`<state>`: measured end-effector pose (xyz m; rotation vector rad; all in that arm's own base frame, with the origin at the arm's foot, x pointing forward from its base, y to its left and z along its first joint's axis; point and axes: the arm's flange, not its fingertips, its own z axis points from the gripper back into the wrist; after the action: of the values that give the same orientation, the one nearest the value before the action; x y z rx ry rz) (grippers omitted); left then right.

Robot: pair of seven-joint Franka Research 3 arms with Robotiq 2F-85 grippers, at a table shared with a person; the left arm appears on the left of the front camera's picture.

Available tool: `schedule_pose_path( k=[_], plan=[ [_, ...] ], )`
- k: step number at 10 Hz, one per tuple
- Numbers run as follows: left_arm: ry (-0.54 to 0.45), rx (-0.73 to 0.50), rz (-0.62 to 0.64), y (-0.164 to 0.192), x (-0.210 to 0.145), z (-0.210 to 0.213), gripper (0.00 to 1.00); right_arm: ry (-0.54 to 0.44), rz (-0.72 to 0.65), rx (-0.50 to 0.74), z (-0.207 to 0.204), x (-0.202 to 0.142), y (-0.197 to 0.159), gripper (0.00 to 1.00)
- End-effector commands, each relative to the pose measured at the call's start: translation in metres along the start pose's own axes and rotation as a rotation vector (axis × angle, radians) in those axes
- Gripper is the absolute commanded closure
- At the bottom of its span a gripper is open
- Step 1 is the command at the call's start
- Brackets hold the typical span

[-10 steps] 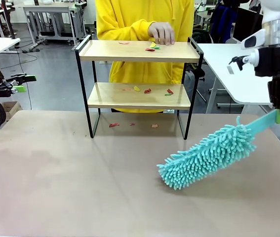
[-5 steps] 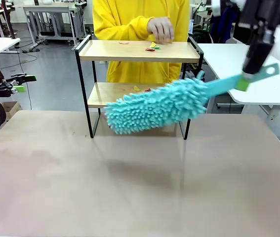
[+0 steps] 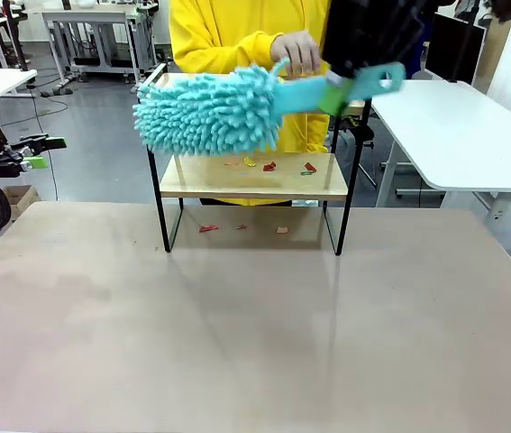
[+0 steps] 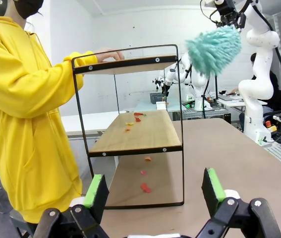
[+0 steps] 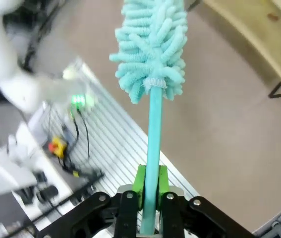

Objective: Clean the shelf.
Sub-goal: Clean the specific section of the Shelf indicated by the human with the Duster.

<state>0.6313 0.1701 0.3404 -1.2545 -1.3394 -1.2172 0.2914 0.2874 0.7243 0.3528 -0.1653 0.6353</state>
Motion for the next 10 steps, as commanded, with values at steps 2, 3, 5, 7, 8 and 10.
schedule_pose_path(
  k=[2, 3, 5, 7, 8, 10],
  plan=[
    [0.005, 0.005, -0.003, -0.001, 0.003, 0.0, 0.0, 0.0, 0.0, 0.0, 0.0, 0.0, 0.0, 0.87],
    [0.005, 0.005, -0.003, -0.001, 0.003, 0.0, 0.0, 0.0, 0.0, 0.0, 0.0, 0.0, 0.0, 0.87],
    [0.005, 0.005, -0.003, -0.001, 0.003, 0.0, 0.0, 0.0, 0.0, 0.0, 0.0, 0.0, 0.0, 0.87],
    [0.005, 0.005, -0.003, -0.001, 0.003, 0.0, 0.0, -0.093, -0.04, -0.063, -0.003, 0.012, 0.036, 0.87],
    [0.005, 0.005, -0.003, -0.001, 0.003, 0.0, 0.0, -0.149, -0.049, -0.089, 0.002, 0.025, 0.057, 0.87],
    [0.005, 0.005, -0.003, -0.001, 0.003, 0.0, 0.0, -0.229, -0.131, -0.121, 0.007, 0.061, 0.076, 0.87]
  ],
)
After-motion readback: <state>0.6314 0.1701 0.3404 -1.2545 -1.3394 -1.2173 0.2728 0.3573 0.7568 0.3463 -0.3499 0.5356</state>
